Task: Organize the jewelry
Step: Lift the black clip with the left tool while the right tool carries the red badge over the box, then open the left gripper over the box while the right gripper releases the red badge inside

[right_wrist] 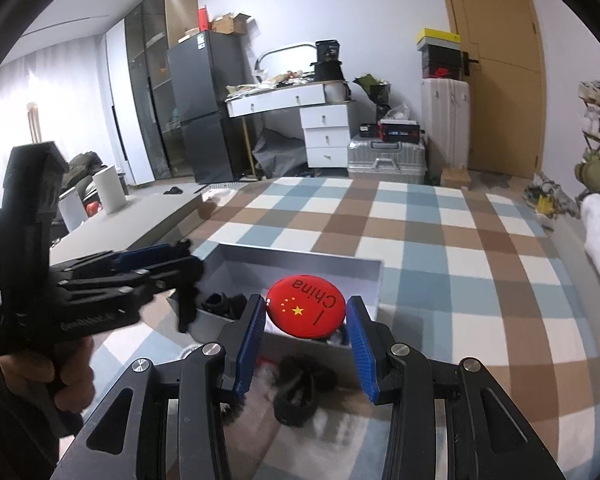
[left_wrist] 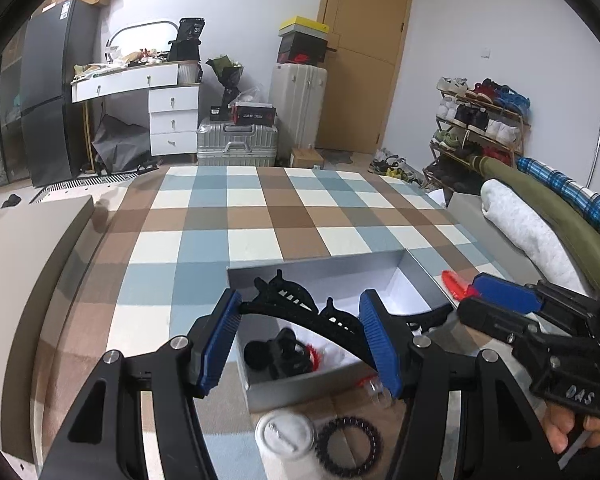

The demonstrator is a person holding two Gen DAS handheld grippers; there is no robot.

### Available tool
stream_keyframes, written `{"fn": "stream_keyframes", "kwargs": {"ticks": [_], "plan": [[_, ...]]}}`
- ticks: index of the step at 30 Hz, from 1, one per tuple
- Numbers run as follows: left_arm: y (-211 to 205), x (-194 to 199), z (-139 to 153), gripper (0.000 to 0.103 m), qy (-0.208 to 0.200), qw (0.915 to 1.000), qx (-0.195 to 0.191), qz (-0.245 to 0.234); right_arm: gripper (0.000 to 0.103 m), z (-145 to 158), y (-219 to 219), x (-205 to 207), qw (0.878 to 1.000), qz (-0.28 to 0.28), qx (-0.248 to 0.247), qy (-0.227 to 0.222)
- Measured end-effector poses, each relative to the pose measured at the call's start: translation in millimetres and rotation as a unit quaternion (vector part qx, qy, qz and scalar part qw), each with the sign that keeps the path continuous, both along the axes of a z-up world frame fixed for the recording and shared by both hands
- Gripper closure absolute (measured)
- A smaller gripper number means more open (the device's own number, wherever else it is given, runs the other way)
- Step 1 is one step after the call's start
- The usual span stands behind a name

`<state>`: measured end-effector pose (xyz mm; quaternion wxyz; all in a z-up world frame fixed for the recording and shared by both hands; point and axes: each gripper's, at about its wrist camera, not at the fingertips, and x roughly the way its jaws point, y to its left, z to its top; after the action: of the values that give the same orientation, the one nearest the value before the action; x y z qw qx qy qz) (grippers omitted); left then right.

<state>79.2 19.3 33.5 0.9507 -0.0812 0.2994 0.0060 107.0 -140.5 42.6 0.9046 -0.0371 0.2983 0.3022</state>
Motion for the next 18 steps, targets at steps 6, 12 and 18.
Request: {"fn": "stream_keyframes", "kwargs": {"ticks": [6,12,18], "plan": [[-7,11,-4,0.047,0.006,0.9999,0.010,-0.003,0.062,-4,8,14,1.000,0.004,0.010,0.016],[-11,21,-10,0.047,0.015,0.9995,0.026,0.003,0.062,-10,10,27,0.999,0.000,0.017,0.036],[-5,28,-13,0.047,0.021,0.9995,0.005,0.021,0.062,-16,11,31,0.999,-0.004,0.017,0.046]]}}
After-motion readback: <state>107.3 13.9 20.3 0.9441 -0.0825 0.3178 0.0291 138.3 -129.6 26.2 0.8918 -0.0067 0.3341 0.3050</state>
